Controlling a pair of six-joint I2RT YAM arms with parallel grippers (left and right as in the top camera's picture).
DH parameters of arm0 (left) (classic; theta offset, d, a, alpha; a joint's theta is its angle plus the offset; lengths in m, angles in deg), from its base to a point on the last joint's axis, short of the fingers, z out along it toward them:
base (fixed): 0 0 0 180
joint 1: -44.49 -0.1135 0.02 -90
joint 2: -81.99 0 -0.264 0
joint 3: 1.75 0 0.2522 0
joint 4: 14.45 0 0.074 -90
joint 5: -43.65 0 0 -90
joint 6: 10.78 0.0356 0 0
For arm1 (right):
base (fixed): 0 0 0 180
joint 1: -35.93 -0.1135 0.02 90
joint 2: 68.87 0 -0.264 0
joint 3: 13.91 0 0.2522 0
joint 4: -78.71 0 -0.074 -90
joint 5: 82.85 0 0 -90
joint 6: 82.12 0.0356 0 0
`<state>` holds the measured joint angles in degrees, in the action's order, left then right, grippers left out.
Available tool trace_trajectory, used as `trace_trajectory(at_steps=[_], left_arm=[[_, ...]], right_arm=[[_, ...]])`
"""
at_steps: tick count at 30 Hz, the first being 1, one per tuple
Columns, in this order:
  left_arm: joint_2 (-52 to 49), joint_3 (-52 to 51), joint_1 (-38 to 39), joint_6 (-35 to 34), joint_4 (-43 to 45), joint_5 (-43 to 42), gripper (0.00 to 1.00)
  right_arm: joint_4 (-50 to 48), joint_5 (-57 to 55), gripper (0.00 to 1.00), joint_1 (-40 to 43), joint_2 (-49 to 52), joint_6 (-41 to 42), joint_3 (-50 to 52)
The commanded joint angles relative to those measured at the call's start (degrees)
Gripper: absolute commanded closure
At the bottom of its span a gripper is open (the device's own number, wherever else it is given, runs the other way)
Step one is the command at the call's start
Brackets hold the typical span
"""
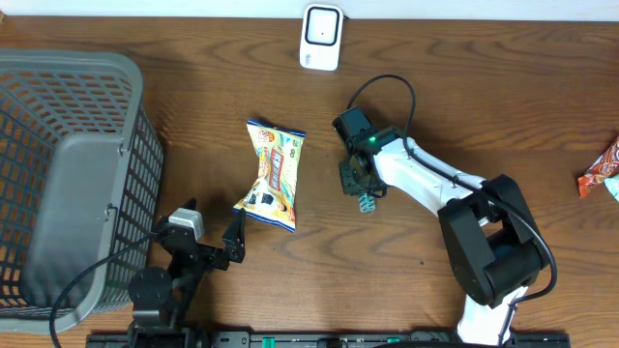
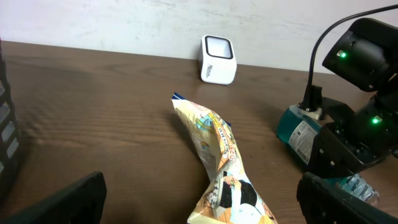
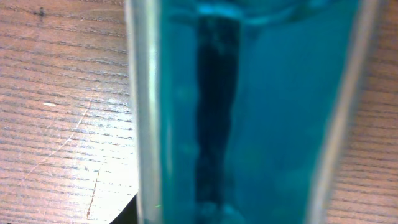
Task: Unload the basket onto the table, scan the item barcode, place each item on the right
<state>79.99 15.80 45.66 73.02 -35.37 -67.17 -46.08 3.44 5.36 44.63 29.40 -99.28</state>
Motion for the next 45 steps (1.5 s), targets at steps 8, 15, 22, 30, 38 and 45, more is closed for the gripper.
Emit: trace_trajectory(at_steps=[8,15,22,30,38,45], left_arm=[[0.2,-1.1,-0.2,-0.3,-1.3,-0.1,0.02],[0.2,-1.1,-0.2,-0.3,-1.3,-0.1,0.02],[0.2,-1.1,-0.2,-0.3,-1.3,-0.1,0.02],[0.2,-1.1,-0.2,-0.3,-1.3,-0.1,0.02],[0.2,-1.1,-0.2,-0.3,-1.3,-0.1,0.02],[0.2,-1.1,-0.2,-0.3,-1.3,-0.1,0.02]], right_arm=[[4.4,7.8,0.99,2.0,7.1,-1.6,-0.2],[7.5,29.4,0.99,7.4,5.6,-15.2,-7.8],[6.3,46.5,0.99,11.3,5.3,-27.6,-8.6],[5.0,66.3,0.99,13.5,4.8,-39.8,-8.7],[4.9,68.7,0.99,15.0,4.8,-42.9,-8.6],[4.1,28.5,0.99,8.4,4.8,-29.2,-8.6]])
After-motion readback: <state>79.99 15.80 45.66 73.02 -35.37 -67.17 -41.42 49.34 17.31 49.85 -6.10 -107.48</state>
